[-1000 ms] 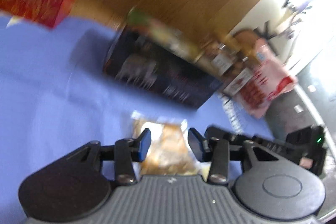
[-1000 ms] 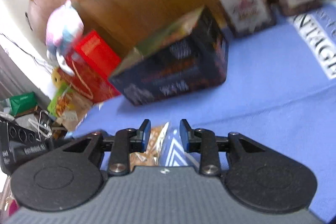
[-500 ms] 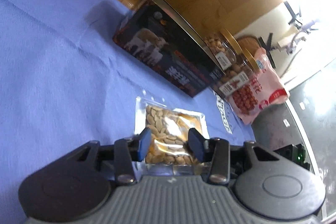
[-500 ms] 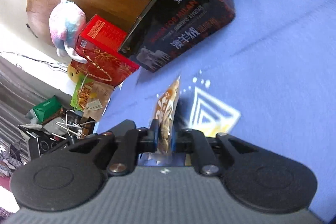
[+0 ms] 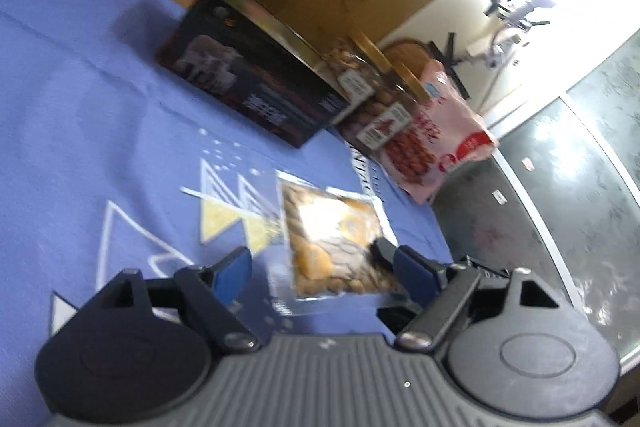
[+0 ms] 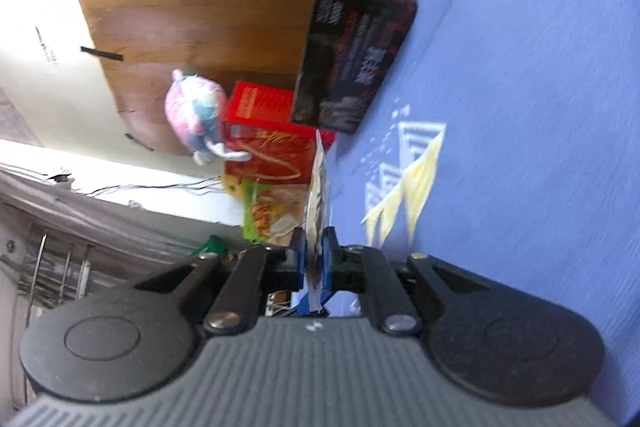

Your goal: Organize snacks

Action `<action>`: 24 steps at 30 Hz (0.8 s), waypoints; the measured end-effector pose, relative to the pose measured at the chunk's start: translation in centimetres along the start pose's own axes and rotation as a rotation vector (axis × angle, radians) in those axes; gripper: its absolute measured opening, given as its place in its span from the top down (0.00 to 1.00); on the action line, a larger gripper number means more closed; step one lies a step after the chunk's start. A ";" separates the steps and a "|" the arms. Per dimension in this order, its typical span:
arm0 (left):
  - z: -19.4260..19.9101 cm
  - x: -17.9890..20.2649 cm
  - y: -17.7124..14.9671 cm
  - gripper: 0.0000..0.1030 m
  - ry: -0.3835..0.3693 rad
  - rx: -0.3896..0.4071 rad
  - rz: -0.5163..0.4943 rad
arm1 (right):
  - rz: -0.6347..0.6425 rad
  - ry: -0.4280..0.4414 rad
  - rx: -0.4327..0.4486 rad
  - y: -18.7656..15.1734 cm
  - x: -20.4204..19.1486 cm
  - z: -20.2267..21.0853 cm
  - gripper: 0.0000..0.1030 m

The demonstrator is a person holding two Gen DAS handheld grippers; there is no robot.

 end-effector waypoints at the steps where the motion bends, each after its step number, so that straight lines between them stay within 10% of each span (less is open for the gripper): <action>1: 0.1 0.3 -0.2 0.29 -0.001 0.001 -0.009 | 0.008 0.006 -0.007 -0.2 -0.3 0.1 0.89; 7: 0.3 0.0 -1.5 0.64 0.125 0.001 -0.067 | 0.142 -0.134 0.006 -1.7 -0.6 0.1 0.89; 15: -0.8 -0.8 -3.8 0.67 0.283 -0.023 -0.150 | 0.435 -0.473 0.029 -4.2 -0.1 -1.3 0.82; 24: -0.5 -0.4 -4.5 0.68 0.347 0.004 -0.209 | 0.470 -0.494 0.048 -4.7 0.8 -1.0 0.78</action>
Point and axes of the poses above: each gripper's, at about its wrist camera, not at the fingertips, and z roughly against the way its jaws point, x to its right, y to its top, the point moved 9 cm from there along -z, roughly the way its jaws point, and after that the axes turned 10 degrees about -x, right-handed, at the moved point
